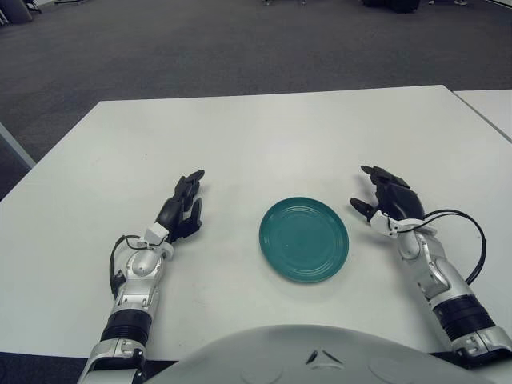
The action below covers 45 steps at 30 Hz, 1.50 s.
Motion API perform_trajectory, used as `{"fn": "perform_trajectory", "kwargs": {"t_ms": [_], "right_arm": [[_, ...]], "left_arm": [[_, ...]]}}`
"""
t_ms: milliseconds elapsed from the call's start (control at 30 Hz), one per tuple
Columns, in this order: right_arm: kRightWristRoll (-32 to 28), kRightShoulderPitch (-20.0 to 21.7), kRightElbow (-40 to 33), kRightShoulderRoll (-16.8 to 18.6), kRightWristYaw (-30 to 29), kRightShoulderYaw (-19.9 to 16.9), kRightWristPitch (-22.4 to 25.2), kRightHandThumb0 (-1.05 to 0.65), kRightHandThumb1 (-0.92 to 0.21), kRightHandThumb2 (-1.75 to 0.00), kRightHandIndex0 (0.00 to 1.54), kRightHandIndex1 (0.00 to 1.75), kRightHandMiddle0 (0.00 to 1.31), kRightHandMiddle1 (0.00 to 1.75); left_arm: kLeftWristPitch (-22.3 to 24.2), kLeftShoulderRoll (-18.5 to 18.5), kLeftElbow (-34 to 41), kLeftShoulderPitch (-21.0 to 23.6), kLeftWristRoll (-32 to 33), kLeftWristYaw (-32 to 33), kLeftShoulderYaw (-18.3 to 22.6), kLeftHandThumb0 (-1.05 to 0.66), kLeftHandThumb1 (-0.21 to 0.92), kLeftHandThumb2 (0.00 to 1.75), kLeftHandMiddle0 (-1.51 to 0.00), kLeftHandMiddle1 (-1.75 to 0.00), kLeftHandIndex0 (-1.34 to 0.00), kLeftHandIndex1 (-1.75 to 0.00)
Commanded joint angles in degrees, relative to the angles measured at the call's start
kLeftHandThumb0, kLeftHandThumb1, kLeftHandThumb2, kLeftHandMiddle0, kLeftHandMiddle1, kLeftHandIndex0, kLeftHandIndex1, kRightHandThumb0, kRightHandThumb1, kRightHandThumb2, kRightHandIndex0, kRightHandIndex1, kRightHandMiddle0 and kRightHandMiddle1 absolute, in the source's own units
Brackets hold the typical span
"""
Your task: Put the gum into the plate.
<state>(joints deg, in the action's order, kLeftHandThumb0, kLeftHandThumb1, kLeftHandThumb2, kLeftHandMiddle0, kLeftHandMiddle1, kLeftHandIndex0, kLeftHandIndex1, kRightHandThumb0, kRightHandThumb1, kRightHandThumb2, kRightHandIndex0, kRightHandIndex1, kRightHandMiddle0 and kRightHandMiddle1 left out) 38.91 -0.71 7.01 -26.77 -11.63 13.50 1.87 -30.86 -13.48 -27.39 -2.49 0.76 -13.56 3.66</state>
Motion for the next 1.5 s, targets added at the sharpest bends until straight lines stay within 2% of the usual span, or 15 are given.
{"fn": "perform_trajectory", "kwargs": {"t_ms": [0,367,967,1133,1367,1467], "right_arm": [[1.0,-0.4,-1.2,0.3,1.2,0.7,0.5,-1.05,-0.92,-0.76,0.31,0.05,0.00,0.48],[1.5,-1.5,-3.0,0.5,3.6,1.6,0.4,-1.05,-0.92,-0.78,0.28,0.03,0.00,0.43],[1.9,-0.9,-2.7,0.9,3.9,2.4,-0.3,-1.05,-0.92,-0.73,0.29,0.03,0.00,0.46],[3.0,-0.7,-6.0,-0.1,5.1,1.4,1.0,-1.05,-0.92,-0.74,0.28,0.02,0.00,0.47],[3.1,0.4,-7.4,-1.2,5.5,-0.2,0.3,-1.05,-0.92,-0.75,0.32,0.04,0.00,0.54],[1.2,2.0,-12.2,-3.4,9.6,-3.2,0.8,-1.05,-0.92,-0.76,0.33,0.05,0.00,0.56]], "left_arm": [[1.1,0.0,-0.2,-0.1,-0.4,0.2,-0.2,-0.97,0.92,0.89,-0.17,0.00,0.00,-0.51],[1.3,0.5,0.1,-0.1,-0.9,0.6,-0.5,-0.97,0.92,0.89,-0.17,0.00,0.00,-0.51],[1.5,1.2,-0.4,0.6,-1.8,1.5,-1.0,-0.97,0.92,0.89,-0.17,0.00,0.00,-0.51],[1.5,1.4,-0.8,0.9,-2.0,1.8,-1.1,-0.97,0.92,0.89,-0.17,0.00,0.00,-0.51],[1.4,1.5,-1.4,1.3,-2.2,2.1,-1.3,-0.97,0.92,0.89,-0.17,0.00,0.00,-0.51],[1.3,1.5,-1.7,1.5,-2.3,2.2,-1.4,-0.97,0.92,0.89,-0.17,0.00,0.00,-0.51]]}}
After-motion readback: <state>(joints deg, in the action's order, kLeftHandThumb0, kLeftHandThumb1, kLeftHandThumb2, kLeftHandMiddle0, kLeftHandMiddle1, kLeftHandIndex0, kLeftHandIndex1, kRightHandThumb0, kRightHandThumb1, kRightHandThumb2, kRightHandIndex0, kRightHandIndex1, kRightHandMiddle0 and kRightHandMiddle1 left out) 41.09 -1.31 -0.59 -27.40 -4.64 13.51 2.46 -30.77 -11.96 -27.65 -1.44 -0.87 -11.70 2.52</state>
